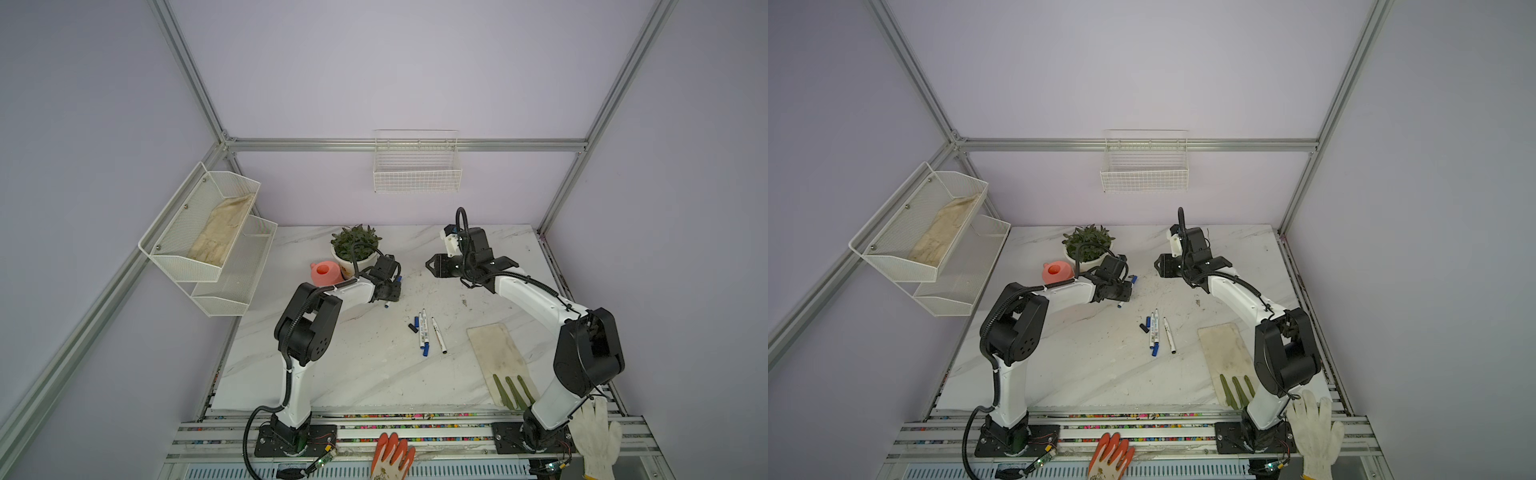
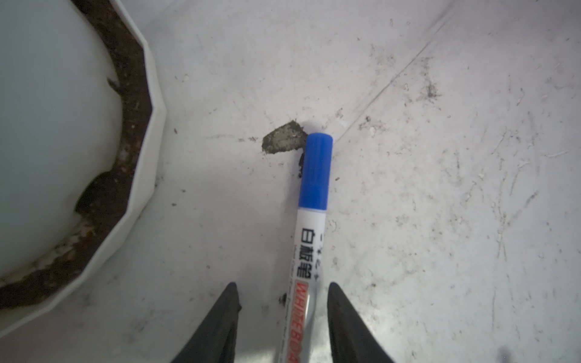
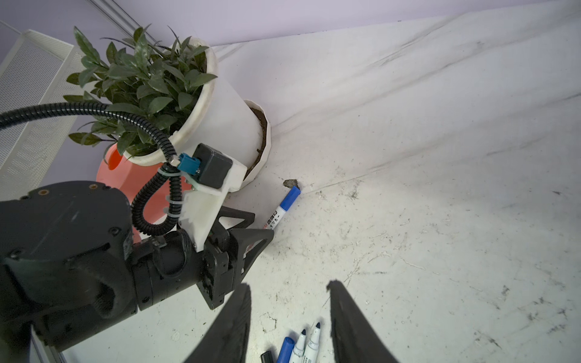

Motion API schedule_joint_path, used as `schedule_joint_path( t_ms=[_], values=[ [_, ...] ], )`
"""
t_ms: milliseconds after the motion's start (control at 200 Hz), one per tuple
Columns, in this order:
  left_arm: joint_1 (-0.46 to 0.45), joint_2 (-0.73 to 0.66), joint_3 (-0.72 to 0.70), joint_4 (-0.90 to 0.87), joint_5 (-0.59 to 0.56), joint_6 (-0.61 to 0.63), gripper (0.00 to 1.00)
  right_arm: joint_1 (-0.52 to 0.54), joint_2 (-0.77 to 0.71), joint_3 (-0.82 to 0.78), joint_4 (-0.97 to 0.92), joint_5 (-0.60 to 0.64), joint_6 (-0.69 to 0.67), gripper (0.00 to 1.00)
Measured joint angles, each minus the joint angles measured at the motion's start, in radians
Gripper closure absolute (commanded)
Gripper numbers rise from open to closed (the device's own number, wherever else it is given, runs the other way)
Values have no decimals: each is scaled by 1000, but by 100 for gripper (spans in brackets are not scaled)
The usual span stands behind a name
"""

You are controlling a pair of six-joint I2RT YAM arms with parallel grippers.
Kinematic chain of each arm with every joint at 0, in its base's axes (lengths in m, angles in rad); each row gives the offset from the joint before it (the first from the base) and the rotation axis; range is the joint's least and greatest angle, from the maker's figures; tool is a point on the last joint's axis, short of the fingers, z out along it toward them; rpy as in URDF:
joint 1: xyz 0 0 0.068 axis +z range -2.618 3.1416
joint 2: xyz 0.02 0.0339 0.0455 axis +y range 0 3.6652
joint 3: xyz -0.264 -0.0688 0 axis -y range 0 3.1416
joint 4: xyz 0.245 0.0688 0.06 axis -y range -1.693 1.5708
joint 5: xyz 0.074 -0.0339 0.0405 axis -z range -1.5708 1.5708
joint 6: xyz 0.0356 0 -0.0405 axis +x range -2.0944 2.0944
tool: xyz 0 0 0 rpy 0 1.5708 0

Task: Insert pens into pen caps
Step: Place the pen at the center of the table, then pick up a pen at the center of the table.

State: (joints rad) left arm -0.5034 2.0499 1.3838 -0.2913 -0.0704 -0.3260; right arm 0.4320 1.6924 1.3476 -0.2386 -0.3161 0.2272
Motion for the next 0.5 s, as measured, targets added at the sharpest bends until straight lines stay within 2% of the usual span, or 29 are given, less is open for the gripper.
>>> schedule_joint_path(
  t_ms=[130,275,390,500],
  values=[
    [-1,-61,-8,-2,-5,9,52,1,-5,-16,-1,14,0,56],
    [-8,-232,-97,76,3,9,51,23,-23,-90,-21,40,-5,56],
    [-32,-351,-190,145,12,6,51,103,-23,-135,-79,99,-34,57],
    [-67,-396,-281,209,9,-15,52,198,0,-149,-137,145,-62,60]
  ],
)
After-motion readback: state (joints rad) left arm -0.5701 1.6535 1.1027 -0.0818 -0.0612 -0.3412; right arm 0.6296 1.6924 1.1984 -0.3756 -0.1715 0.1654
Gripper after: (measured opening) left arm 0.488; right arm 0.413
